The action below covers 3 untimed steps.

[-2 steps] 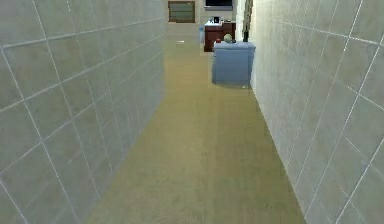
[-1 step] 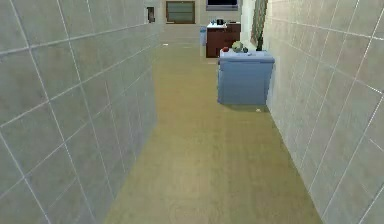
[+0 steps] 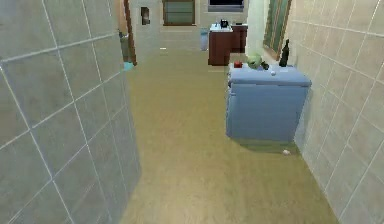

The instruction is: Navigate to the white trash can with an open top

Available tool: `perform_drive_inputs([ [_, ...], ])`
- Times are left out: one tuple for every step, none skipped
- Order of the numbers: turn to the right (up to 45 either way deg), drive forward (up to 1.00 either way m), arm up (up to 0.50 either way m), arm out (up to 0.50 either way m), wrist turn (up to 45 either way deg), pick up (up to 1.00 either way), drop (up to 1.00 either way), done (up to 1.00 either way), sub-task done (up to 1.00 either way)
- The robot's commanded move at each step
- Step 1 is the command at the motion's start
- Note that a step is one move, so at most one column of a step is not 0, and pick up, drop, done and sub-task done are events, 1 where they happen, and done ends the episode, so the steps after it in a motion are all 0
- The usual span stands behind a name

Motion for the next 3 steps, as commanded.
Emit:
perform_drive_inputs([
  [0.0,1.00,0.00,0.00,0.0,0.00,0.00,0.00,0.00],
  [0.0,0.65,0.00,0.00,0.0,0.00,0.00,0.00,0.00],
  [0.0,1.00,0.00,0.00,0.0,0.00,0.00,0.00,0.00],
])
